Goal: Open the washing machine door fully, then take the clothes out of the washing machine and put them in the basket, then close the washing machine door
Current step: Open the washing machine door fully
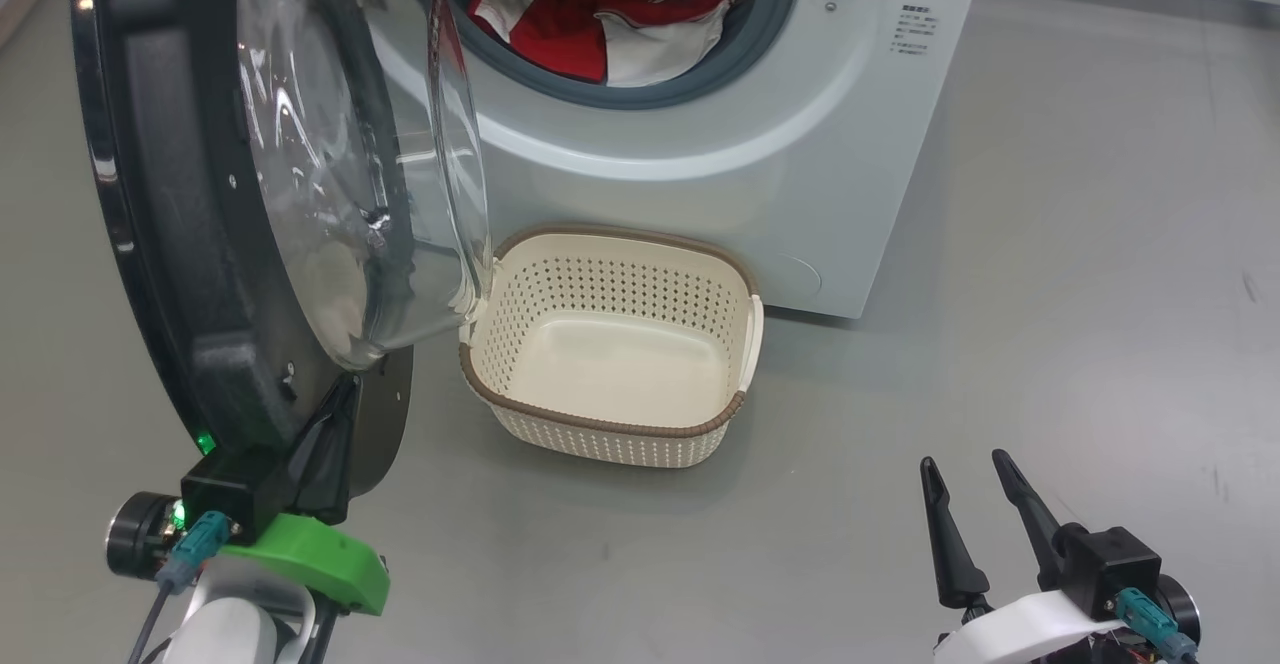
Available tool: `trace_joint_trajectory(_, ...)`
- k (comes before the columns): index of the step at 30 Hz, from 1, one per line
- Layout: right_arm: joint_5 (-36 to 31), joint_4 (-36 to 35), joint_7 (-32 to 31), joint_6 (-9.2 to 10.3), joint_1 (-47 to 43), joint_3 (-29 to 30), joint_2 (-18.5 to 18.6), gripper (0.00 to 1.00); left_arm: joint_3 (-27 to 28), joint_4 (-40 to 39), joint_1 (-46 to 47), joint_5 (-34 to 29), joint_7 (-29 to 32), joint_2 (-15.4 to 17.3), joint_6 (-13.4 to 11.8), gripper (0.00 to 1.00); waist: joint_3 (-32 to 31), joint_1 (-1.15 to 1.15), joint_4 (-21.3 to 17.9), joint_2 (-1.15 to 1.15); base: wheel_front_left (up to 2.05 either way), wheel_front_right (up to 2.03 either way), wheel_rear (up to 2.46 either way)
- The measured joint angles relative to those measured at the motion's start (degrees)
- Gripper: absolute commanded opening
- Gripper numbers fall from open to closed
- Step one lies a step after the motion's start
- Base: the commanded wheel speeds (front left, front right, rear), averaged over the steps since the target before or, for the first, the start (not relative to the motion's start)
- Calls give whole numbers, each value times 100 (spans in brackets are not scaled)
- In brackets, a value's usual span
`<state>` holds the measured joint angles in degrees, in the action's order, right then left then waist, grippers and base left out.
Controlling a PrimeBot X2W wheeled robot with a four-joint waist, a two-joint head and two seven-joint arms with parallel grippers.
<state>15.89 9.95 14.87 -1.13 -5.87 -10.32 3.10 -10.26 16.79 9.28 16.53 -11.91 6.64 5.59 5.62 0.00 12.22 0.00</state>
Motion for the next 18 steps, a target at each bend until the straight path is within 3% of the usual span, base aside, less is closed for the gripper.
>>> trace_joint_trajectory(18,-87,107,0,-82,157,-136,-27,100,797,240,24,367,-130,174,-155,0,232,0,606,0,0,0,0)
